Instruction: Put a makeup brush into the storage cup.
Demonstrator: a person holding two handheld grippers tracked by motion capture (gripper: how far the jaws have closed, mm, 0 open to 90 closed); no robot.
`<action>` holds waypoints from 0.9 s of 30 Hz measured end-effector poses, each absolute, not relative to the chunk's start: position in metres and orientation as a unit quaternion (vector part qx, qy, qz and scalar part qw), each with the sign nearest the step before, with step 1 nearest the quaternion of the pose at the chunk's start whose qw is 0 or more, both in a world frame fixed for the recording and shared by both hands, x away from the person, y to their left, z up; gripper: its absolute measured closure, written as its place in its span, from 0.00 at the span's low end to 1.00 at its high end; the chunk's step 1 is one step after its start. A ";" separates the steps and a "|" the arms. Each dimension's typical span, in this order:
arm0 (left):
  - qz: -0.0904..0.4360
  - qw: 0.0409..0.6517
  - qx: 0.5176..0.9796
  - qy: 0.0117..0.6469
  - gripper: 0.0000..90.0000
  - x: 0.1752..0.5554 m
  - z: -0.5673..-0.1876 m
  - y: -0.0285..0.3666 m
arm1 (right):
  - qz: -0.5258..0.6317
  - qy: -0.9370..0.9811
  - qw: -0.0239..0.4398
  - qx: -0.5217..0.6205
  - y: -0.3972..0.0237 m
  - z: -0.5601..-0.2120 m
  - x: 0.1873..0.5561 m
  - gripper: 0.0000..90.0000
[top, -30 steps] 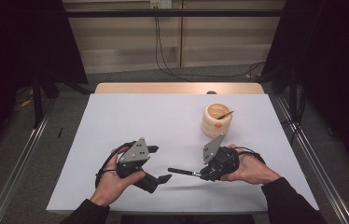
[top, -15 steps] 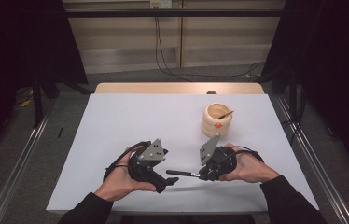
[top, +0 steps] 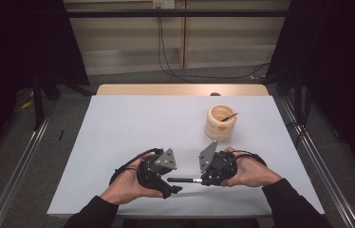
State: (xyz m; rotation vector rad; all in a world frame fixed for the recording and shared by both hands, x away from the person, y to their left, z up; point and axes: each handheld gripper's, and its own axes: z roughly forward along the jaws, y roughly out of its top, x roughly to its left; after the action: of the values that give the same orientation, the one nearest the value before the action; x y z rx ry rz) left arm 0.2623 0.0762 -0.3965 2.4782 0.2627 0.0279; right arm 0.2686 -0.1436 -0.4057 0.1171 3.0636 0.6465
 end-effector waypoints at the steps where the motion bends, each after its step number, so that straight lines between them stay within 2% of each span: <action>1: 0.007 0.315 0.944 0.098 0.40 0.263 -0.397 0.075 | 0.206 0.978 0.002 0.039 -0.143 -0.406 0.268 0.87; 5: 0.002 0.307 0.947 0.096 0.55 0.262 -0.398 0.074 | 0.206 0.978 0.003 0.034 -0.143 -0.406 0.268 0.87; 10: -0.004 0.300 0.949 0.093 0.66 0.263 -0.399 0.072 | 0.206 0.978 0.006 0.032 -0.142 -0.406 0.267 0.87; 27: -0.007 0.268 0.960 0.075 0.81 0.267 -0.407 0.062 | 0.209 0.978 0.006 0.021 -0.139 -0.406 0.266 0.87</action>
State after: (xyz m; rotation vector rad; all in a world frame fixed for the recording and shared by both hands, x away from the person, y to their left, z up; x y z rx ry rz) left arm 0.2673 0.0616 -0.4069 2.5905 0.2011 -0.0177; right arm 0.2661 -0.1386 -0.4061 0.0653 3.0599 0.6534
